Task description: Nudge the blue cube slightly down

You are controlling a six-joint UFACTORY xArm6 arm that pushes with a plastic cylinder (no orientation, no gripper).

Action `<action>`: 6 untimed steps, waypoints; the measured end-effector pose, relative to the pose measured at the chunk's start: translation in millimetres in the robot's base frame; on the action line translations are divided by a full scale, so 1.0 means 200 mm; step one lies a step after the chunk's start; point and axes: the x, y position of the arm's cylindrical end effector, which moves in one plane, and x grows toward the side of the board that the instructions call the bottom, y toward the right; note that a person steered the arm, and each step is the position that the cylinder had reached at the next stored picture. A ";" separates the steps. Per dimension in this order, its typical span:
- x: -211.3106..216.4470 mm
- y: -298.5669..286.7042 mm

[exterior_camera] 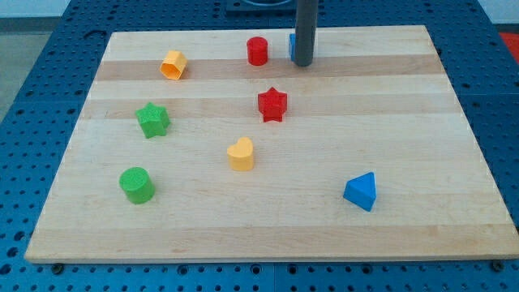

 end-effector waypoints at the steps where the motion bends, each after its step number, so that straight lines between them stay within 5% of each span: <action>1: -0.07 0.04; 4: -0.32 0.21; 6: -0.40 -0.09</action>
